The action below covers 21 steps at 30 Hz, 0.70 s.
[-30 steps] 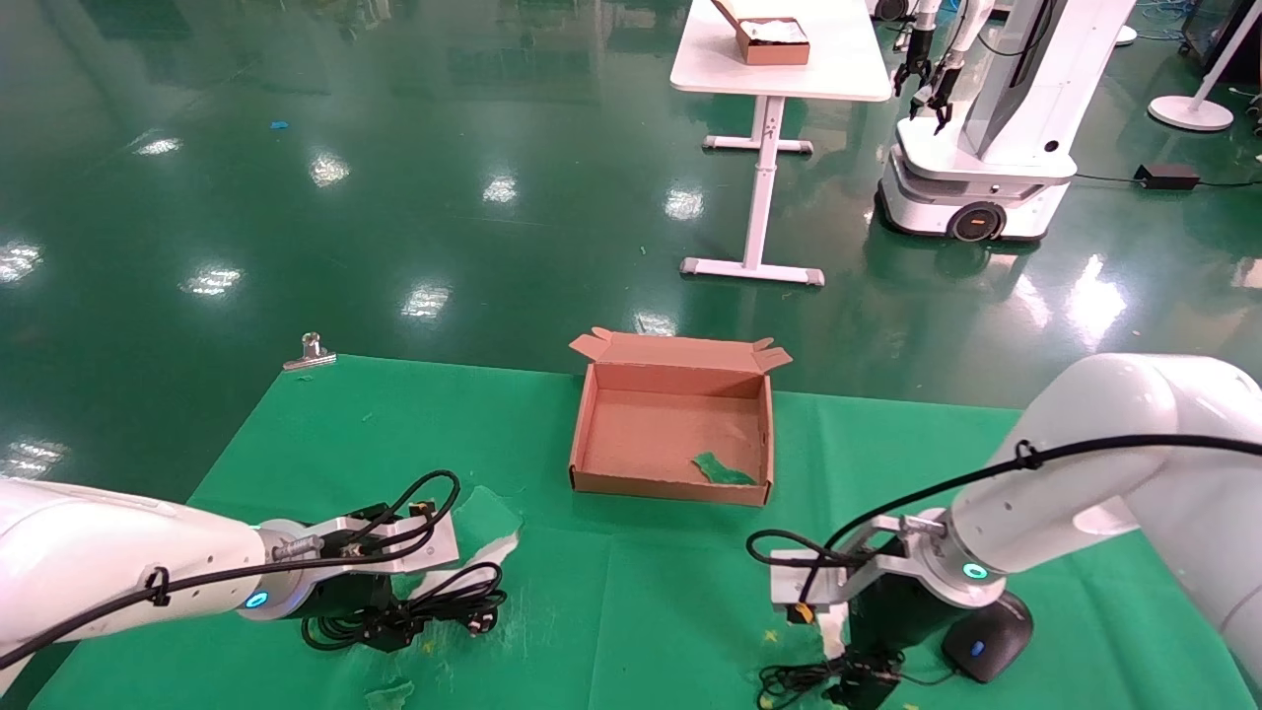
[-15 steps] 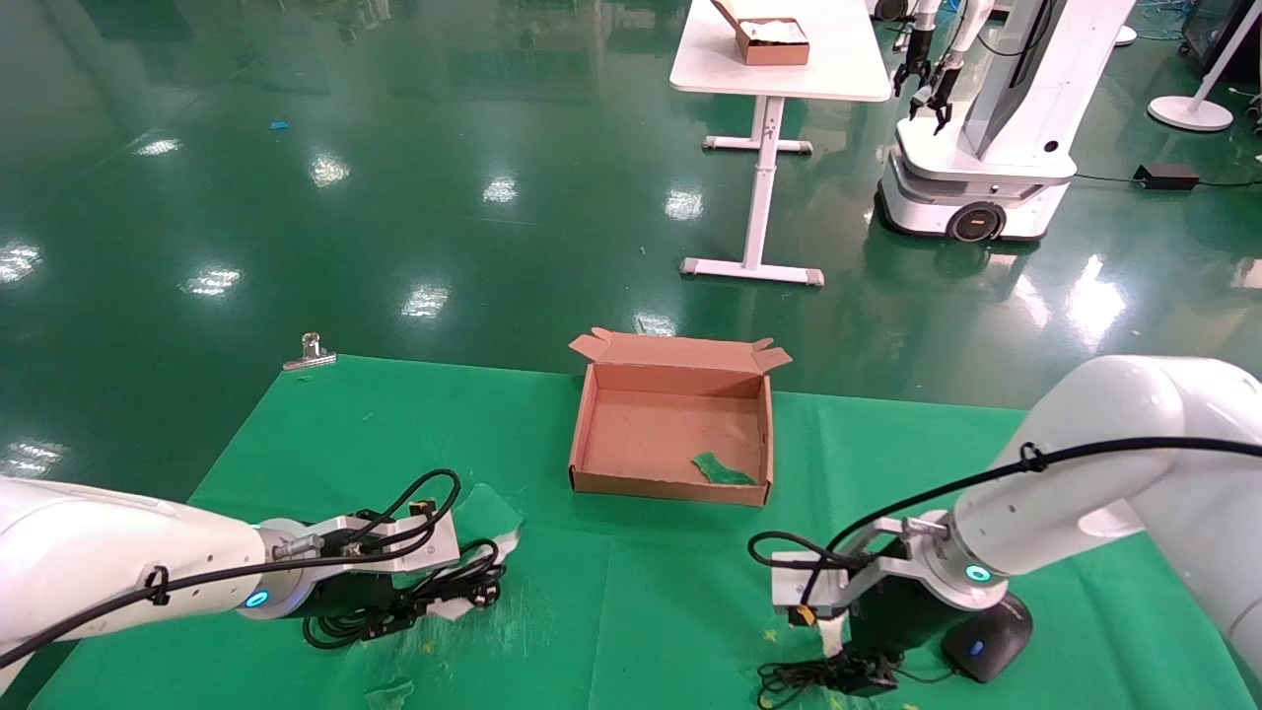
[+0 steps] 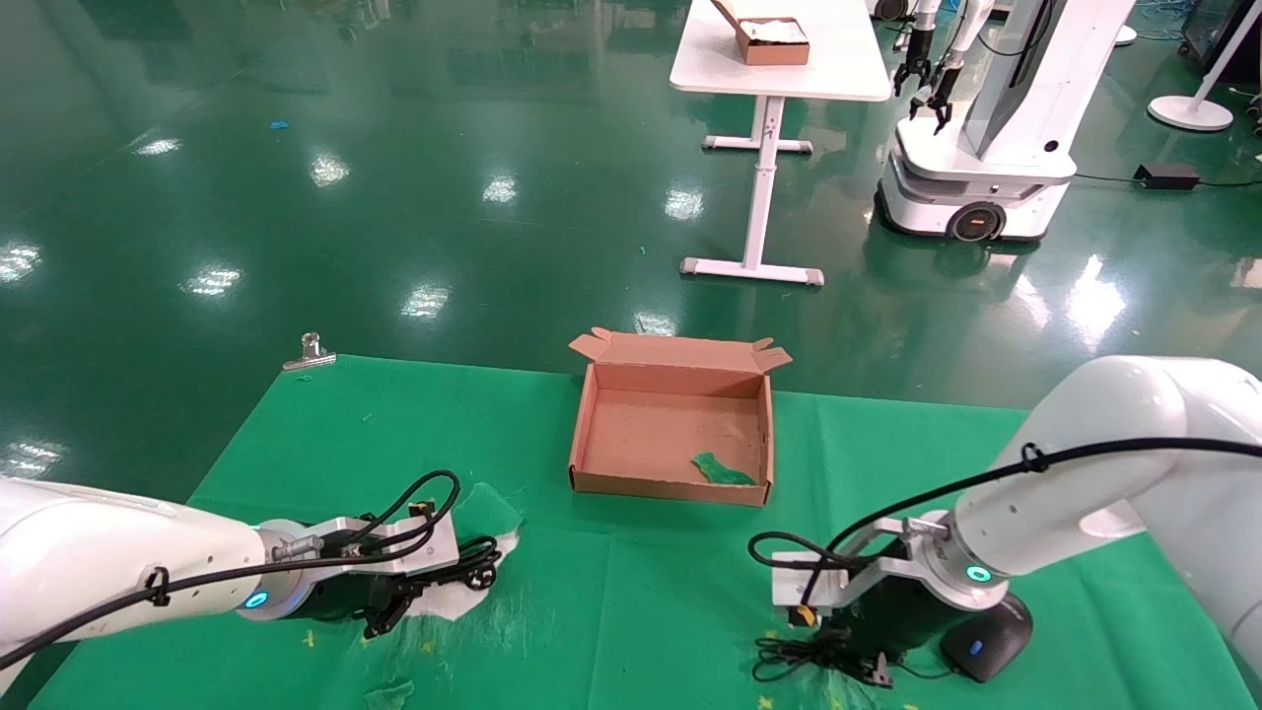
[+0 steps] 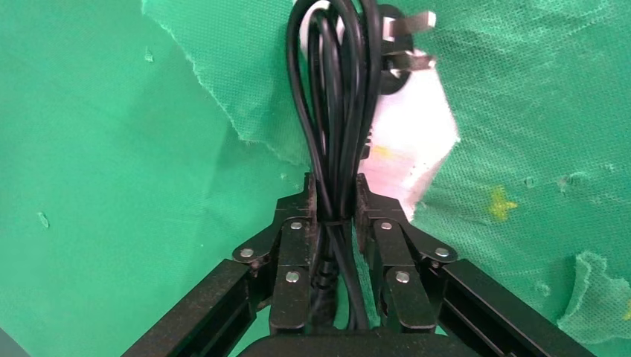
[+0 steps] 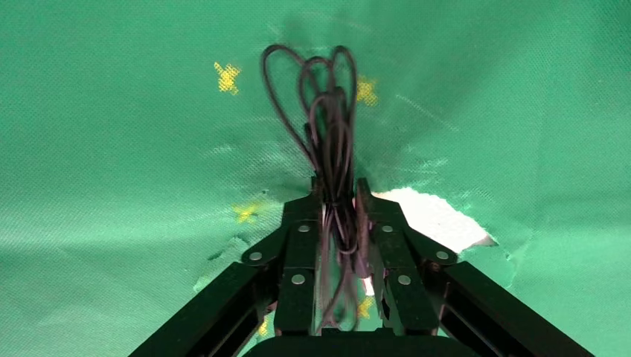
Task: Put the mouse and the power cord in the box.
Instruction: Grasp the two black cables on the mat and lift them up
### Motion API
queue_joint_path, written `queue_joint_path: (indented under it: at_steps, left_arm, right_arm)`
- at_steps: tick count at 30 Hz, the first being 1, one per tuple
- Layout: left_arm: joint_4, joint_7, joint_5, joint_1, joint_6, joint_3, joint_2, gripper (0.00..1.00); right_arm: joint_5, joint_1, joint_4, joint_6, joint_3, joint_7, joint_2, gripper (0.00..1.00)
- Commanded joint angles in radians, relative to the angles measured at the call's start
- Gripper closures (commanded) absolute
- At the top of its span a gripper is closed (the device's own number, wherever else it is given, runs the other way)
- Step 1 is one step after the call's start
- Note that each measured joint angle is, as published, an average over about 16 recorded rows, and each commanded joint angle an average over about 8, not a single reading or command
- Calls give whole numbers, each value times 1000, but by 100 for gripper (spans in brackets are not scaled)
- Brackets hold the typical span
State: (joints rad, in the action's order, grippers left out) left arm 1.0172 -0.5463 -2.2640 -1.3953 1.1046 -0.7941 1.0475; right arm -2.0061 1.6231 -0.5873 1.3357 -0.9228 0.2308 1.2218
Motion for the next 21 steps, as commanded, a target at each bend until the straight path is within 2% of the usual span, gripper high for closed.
queue_joint_path:
  at_steps: [1, 15, 21]
  left_arm:
    - [0, 0, 0, 0, 0, 0, 0, 100]
    - [0, 0, 0, 0, 0, 0, 0, 100]
    - [14, 2, 20, -13, 18, 10, -15, 100]
  right_arm:
    - [0, 0, 0, 0, 0, 0, 0, 100]
    - [2, 2, -1, 0, 2, 1, -2, 100]
    - [6, 37, -31, 12, 14, 18, -34, 100]
